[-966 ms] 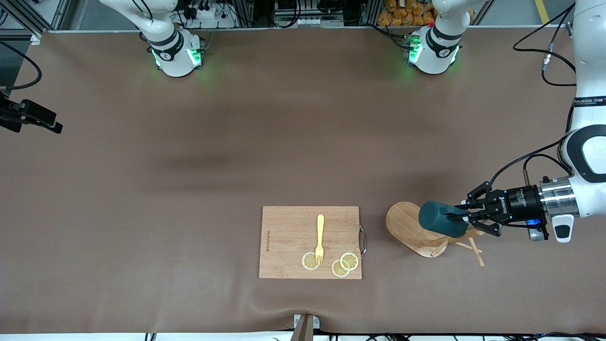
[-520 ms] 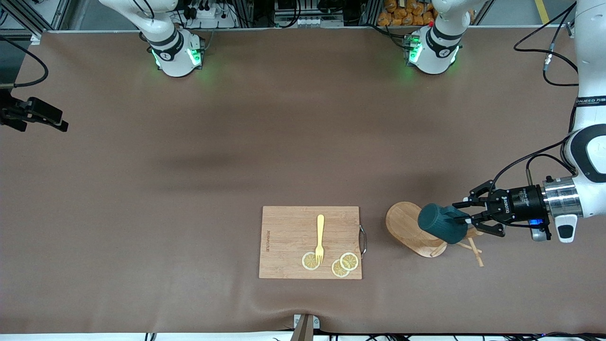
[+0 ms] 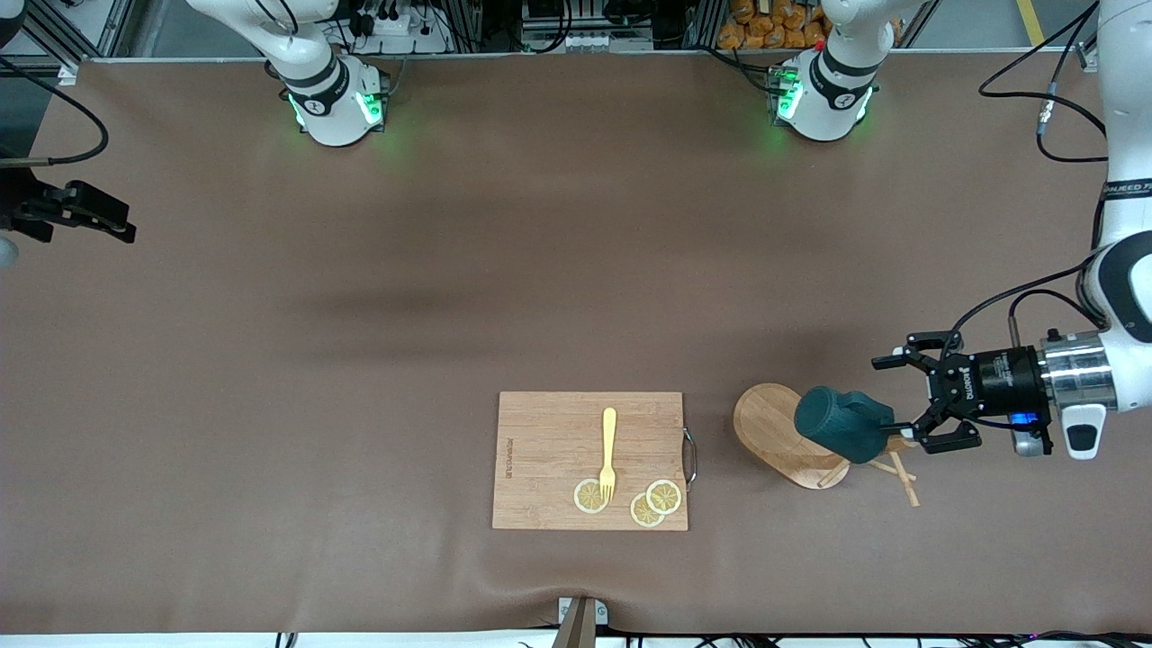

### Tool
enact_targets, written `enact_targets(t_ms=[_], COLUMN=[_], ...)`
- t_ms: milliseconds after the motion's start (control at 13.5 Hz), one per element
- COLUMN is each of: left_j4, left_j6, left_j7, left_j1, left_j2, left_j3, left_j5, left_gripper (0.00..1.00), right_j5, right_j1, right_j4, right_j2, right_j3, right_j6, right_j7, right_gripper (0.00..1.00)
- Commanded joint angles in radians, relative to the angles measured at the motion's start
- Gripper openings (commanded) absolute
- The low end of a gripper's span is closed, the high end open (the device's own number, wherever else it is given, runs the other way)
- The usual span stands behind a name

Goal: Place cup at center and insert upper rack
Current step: 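Open the left gripper and pull it away from the mug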

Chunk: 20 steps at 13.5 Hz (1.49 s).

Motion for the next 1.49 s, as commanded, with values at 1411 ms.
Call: enact_targets(t_ms=[1411], left_j4=[-0.026], left_j6=[-0.304], left_j7=[0.788], left_j1=[-0.179], left_j2=[-0.459], left_j3=[0.210], left_j5=[0.609], left_gripper=[1.00], right_j5=[0.064], right_j1=[-0.013], right_j4=[0.007], right_j2=[-0.026], right_j3=[-0.008], right_j6=[-0.027], right_j7=[0.013], right_gripper=[1.00])
